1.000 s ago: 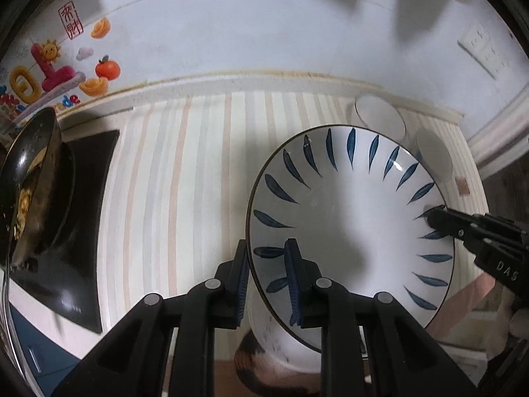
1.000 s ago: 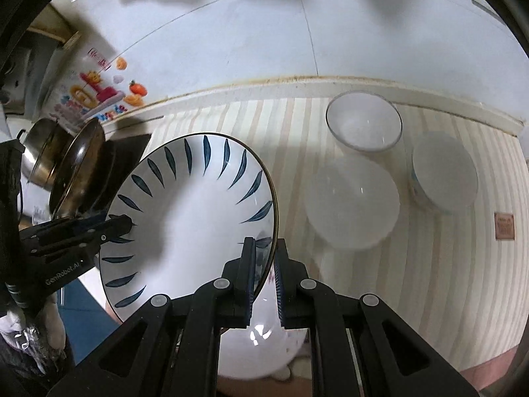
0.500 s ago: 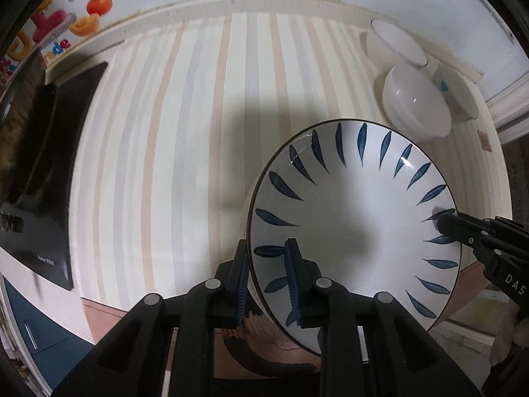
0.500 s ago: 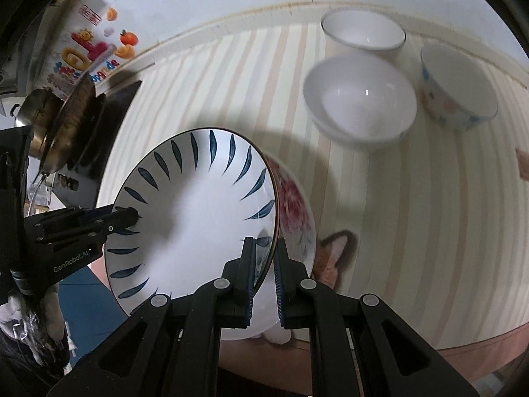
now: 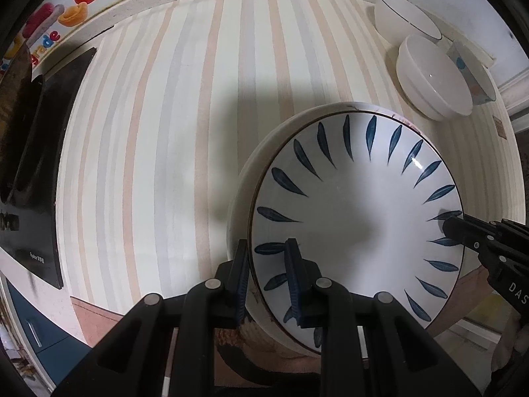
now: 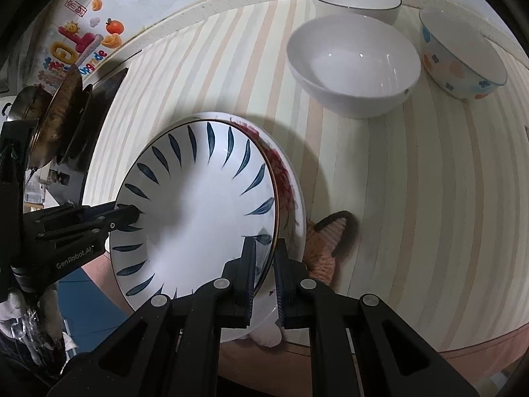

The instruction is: Organize plates and bowls

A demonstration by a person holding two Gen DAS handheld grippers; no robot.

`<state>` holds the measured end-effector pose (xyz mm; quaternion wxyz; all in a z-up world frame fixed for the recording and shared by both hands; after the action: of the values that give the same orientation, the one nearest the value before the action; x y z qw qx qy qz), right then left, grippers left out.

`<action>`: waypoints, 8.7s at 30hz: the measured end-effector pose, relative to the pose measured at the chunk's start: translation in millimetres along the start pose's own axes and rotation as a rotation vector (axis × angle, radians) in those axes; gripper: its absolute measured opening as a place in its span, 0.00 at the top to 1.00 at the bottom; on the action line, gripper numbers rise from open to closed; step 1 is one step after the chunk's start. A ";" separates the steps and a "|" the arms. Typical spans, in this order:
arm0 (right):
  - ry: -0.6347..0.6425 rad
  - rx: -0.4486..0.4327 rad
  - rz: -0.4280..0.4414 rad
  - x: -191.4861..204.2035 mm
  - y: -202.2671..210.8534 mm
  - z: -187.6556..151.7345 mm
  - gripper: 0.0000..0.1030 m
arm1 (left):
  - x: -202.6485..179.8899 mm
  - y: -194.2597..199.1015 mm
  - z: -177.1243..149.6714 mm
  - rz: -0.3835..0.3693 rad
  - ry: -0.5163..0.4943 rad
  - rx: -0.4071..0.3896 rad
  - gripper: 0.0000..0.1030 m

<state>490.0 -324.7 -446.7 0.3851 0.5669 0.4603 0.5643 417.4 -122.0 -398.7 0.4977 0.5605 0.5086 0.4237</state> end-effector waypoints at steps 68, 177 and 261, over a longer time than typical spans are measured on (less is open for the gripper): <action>-0.041 -0.281 -0.029 86.3 181.5 -175.5 0.88 | -24.0 166.2 -162.0 -0.083 -0.059 -0.306 0.81; -0.370 -0.110 0.093 -278.6 70.7 147.0 0.89 | -269.4 37.2 228.2 -0.118 -0.154 -0.027 0.84; -0.349 0.060 0.039 -209.0 70.0 -60.3 0.84 | -262.3 20.8 39.3 -0.021 -0.369 0.079 0.84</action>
<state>448.8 -549.2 -435.4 0.4308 0.6764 0.3919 0.4509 426.6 -386.9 -375.6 0.5644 0.6424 0.4310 0.2880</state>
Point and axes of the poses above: each gripper's, at about its wrist camera, not at the fingertips, and y roughly against the way its jaws point, x to its left, z to its top, the point moved 6 cm from there along -y, roughly the way its jaws point, and after that the axes turned 14 degrees about x, right-handed, at the moved point
